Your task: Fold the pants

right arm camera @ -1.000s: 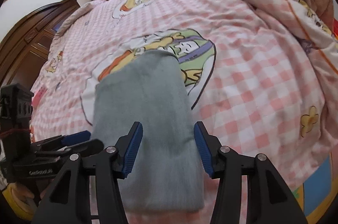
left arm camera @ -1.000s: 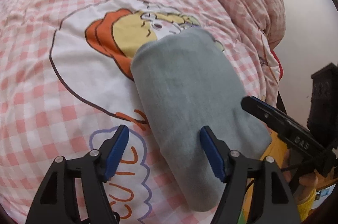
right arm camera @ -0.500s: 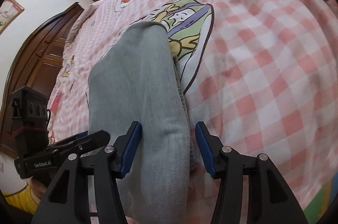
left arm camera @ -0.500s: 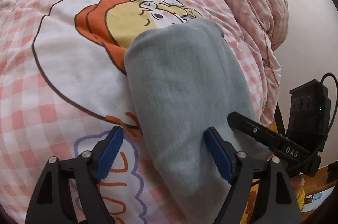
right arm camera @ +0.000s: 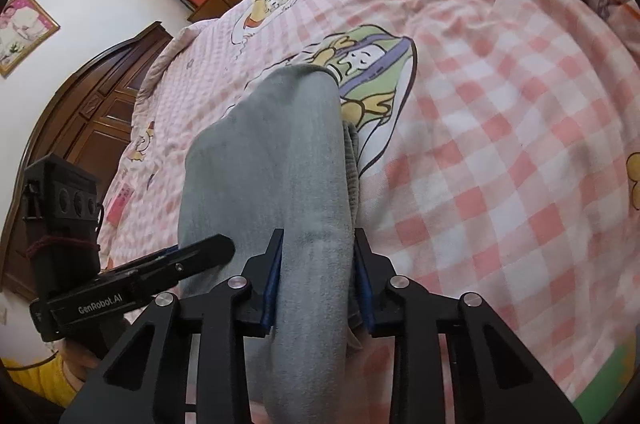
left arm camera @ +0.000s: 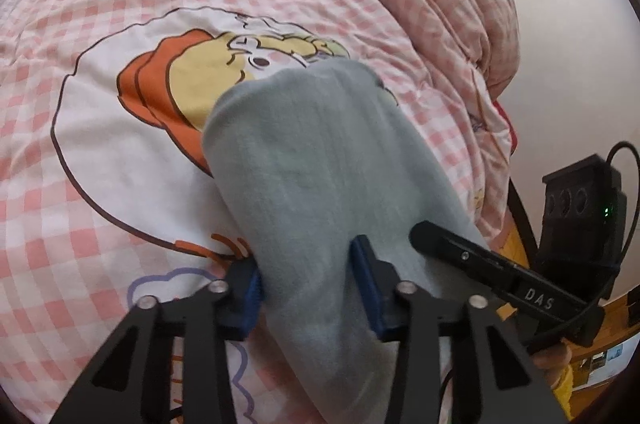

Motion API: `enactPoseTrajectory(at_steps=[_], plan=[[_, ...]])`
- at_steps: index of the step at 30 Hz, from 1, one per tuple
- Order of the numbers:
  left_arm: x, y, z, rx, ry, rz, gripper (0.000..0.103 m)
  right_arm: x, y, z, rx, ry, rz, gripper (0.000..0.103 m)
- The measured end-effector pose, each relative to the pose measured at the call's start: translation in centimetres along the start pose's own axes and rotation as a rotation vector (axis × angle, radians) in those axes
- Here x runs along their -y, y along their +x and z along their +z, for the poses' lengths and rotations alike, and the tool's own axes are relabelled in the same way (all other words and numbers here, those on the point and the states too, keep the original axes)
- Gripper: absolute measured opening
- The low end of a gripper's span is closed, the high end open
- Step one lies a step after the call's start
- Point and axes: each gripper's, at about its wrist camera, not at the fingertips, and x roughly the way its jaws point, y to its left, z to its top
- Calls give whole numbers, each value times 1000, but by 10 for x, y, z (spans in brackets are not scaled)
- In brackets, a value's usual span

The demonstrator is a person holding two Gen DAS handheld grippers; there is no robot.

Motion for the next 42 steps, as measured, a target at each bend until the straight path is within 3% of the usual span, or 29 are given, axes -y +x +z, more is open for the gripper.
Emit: enactPoseTrajectory(at_steps=[2,12,19,31,42], plan=[[1,-8,3,12,0,-21,33,-5,-5,0,14,-6,-11,29],[-2,-61,12,107,33,-49,32,-54,-32,3,95,-79,-19,28],[-34,-107,14,154,25,2,32,-104,-15,4,99,-116,43,28],[-156,-195,-3,223,-113,127,32,-216,67,-7,-13,-219,158,28],[-275,-220,-7,227,-170,176,33,-297,155,-26,-83,-262,184,28]])
